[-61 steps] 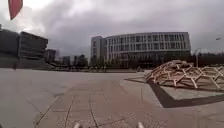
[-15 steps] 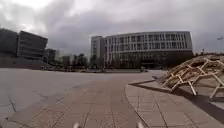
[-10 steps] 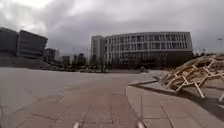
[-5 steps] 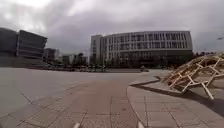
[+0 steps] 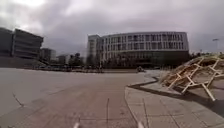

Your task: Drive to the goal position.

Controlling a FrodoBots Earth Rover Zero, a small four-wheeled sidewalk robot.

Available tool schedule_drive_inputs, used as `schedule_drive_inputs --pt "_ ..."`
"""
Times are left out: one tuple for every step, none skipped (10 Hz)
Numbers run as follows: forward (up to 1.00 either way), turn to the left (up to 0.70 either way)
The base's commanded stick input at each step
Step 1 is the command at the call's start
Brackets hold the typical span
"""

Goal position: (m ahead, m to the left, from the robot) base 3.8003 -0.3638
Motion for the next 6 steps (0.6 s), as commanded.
schedule_drive_inputs --pt "0.45 -0.27" --pt "0.45 -0.23" --pt "0.45 -0.10" --pt "0.45 0.00" --pt "0.45 0.00" --pt "0.45 0.00"
